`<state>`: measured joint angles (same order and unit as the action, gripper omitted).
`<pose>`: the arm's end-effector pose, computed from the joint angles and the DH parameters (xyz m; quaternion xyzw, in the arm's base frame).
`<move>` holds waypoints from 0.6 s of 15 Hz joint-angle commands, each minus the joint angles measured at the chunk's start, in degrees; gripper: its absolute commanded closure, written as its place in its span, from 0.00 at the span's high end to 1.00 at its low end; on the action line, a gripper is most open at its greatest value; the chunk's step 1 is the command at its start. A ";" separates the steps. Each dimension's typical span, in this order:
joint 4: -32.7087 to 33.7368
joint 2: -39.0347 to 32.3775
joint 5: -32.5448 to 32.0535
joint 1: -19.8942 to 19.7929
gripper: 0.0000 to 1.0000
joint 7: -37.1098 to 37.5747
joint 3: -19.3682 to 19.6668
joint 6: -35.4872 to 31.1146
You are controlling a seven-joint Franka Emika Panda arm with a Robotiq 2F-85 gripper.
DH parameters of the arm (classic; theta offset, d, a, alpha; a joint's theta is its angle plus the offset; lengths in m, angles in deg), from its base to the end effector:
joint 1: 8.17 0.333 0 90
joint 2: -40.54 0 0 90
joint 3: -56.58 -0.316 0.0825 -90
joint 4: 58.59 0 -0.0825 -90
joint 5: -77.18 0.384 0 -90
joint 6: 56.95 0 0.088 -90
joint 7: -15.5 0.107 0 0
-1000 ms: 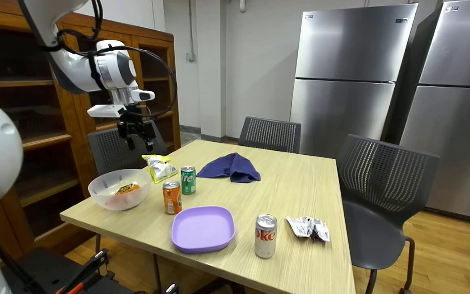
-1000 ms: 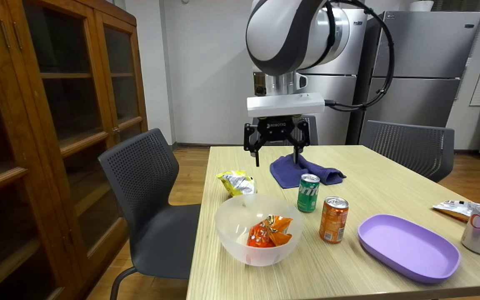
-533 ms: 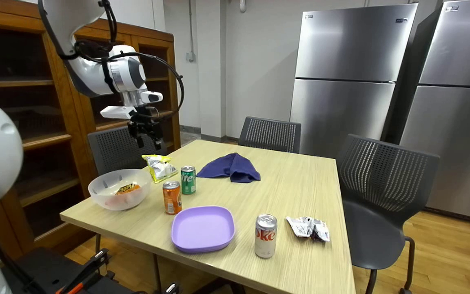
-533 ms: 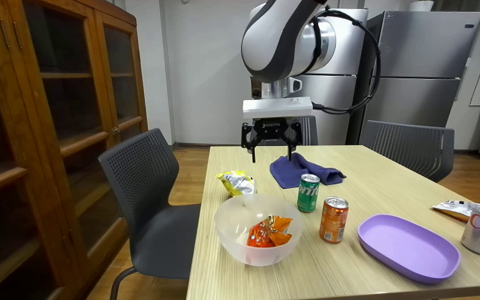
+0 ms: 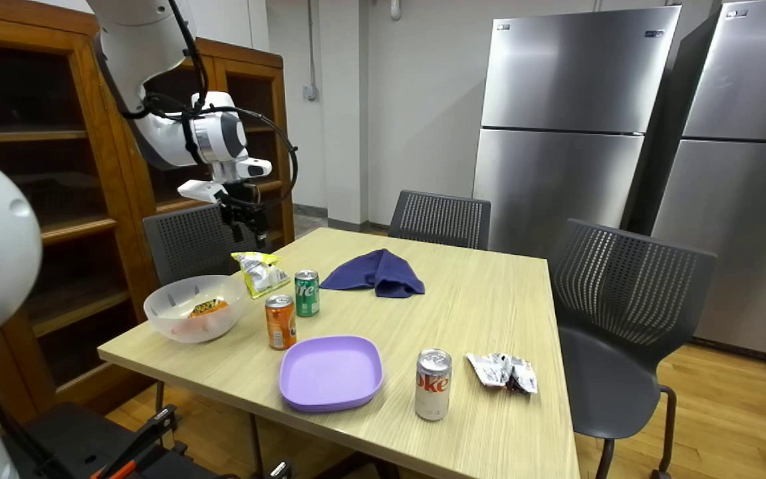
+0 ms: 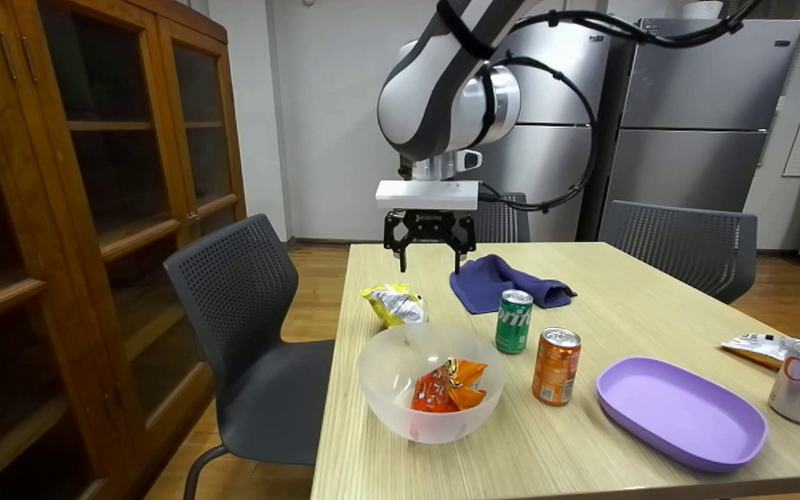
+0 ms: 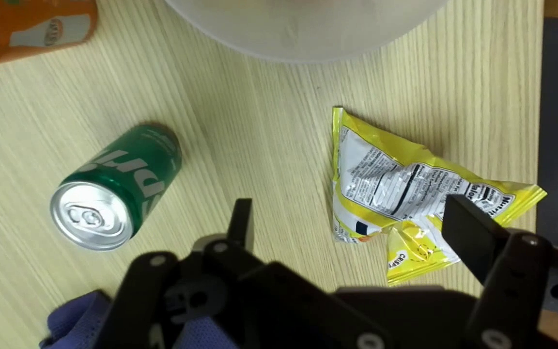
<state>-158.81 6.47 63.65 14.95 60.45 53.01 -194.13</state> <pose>0.6024 0.2964 0.2378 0.9943 -0.0802 0.0597 0.0372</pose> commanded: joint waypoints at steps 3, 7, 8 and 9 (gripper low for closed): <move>9.76 -7.24 2.08 4.13 1.00 10.32 2.88 3.33; 15.50 -11.91 4.34 5.02 1.00 17.39 3.31 4.25; 16.83 -13.00 4.85 5.15 1.00 18.79 3.48 4.27; 18.14 -13.96 5.35 5.12 1.00 19.95 3.50 4.55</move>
<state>-147.21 -3.63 67.19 19.13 76.33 55.64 -192.85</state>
